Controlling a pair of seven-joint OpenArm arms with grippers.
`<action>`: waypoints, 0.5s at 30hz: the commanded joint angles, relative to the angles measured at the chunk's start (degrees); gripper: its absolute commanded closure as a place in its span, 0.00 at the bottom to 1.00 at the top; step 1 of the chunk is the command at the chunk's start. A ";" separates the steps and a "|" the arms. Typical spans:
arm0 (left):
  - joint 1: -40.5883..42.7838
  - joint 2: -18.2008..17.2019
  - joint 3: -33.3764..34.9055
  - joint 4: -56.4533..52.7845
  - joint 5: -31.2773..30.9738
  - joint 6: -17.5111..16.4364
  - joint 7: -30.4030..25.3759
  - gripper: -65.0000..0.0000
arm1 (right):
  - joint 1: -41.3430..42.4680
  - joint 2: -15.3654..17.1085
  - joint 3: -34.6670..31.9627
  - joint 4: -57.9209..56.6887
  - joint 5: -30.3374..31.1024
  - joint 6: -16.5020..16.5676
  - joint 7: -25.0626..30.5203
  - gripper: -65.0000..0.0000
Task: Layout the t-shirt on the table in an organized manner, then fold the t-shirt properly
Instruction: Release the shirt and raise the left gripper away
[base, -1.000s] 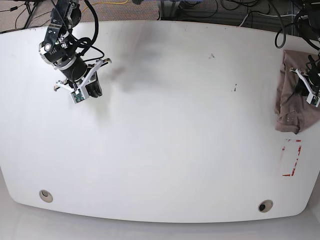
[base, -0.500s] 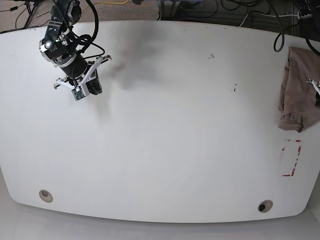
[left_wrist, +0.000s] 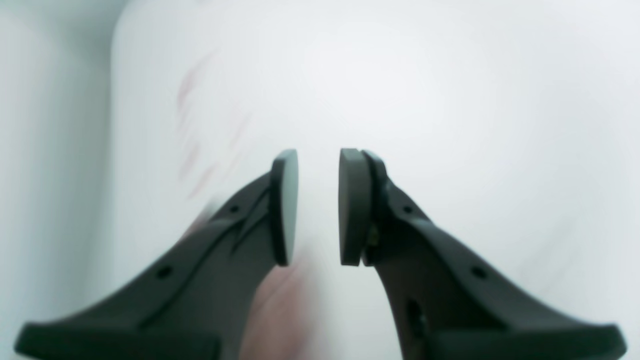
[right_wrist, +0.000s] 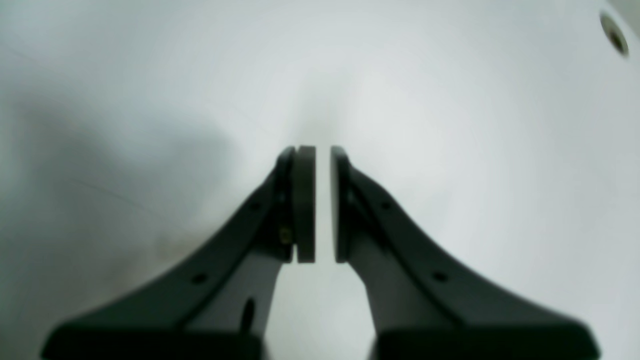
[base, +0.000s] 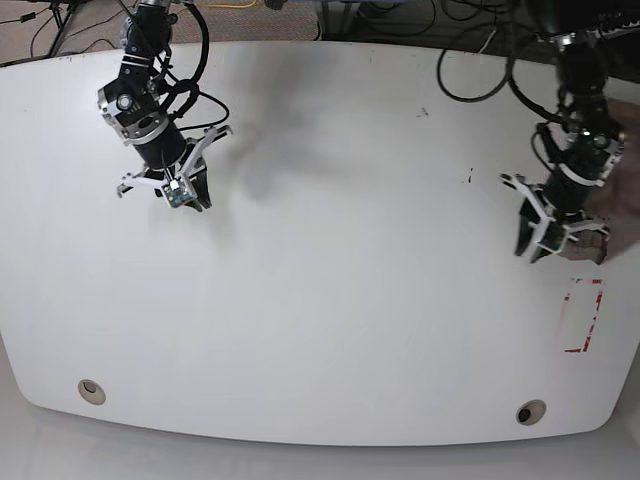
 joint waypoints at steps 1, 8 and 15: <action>2.14 3.98 1.48 0.04 1.79 2.54 -8.09 0.81 | -0.75 0.05 2.83 -1.75 -0.50 -0.60 5.96 0.93; 10.50 11.28 4.56 -0.14 4.87 7.81 -19.26 0.81 | -5.06 -0.12 5.82 -2.81 -0.33 -0.60 9.92 0.93; 26.14 14.62 6.49 5.67 5.05 7.90 -19.17 0.81 | -15.79 -1.97 9.77 0.62 7.76 -0.60 8.68 0.93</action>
